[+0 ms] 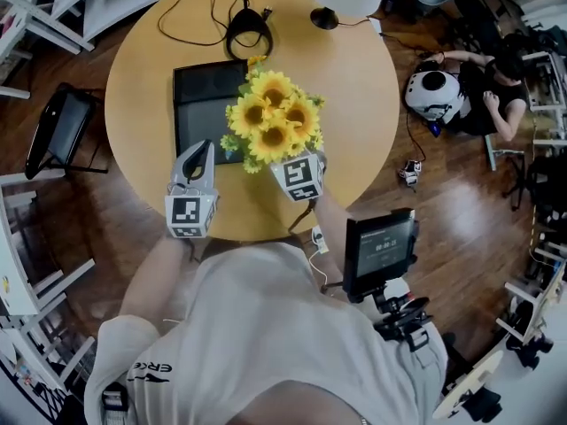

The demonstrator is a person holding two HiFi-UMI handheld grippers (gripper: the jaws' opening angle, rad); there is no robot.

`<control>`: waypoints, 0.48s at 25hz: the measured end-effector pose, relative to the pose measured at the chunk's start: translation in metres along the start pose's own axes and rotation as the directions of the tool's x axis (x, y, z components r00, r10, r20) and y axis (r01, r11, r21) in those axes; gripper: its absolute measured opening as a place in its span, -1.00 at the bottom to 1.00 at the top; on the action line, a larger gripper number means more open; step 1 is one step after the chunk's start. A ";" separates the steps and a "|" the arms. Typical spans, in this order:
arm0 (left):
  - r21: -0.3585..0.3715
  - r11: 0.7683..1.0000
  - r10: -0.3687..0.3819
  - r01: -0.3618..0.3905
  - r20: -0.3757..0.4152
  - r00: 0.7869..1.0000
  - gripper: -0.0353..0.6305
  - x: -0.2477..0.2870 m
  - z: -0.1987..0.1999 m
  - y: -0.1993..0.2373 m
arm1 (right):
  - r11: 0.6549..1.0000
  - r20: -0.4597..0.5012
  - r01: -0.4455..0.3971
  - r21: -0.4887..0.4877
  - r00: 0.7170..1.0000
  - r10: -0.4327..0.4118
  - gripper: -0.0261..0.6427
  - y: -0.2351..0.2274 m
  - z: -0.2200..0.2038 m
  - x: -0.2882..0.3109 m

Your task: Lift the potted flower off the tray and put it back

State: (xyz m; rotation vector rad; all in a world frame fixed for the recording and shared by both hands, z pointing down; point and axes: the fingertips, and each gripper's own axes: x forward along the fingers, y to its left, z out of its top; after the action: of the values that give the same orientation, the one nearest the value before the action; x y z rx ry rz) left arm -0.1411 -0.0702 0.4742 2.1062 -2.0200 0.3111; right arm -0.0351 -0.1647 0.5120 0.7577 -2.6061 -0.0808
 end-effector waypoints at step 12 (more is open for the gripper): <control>-0.041 0.991 0.130 -0.130 0.000 0.992 -0.89 -0.048 -0.012 0.059 | 0.982 0.002 -0.177 -0.067 0.984 0.177 0.67 0.074 0.029 0.035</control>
State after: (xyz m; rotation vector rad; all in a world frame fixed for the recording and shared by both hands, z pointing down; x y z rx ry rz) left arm -0.2019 -0.0237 0.4718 1.9567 -2.1506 0.2852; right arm -0.1108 -0.1215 0.5113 0.5008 -2.6518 -0.1178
